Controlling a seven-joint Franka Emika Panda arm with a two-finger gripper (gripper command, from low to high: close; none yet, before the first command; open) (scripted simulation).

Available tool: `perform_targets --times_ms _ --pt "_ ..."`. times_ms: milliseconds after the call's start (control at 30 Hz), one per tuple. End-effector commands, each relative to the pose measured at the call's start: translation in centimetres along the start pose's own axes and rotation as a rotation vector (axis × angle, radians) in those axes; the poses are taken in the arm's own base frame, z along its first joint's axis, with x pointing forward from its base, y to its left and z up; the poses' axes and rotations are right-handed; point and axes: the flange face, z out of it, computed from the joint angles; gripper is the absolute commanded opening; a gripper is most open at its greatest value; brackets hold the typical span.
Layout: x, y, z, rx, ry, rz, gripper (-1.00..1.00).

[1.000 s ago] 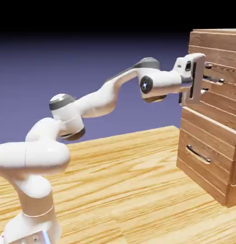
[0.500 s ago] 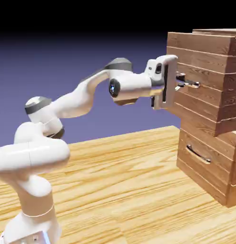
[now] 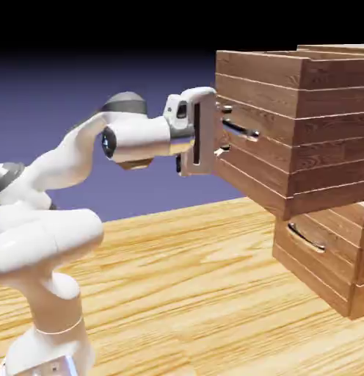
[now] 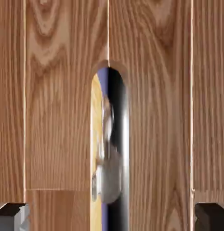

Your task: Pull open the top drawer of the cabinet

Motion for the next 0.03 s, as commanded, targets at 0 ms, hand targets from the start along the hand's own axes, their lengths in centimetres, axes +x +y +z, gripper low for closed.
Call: perform_targets --times_ms 0 --pt "-0.04 0.00 -0.21 0.001 0.000 0.000 1.00"
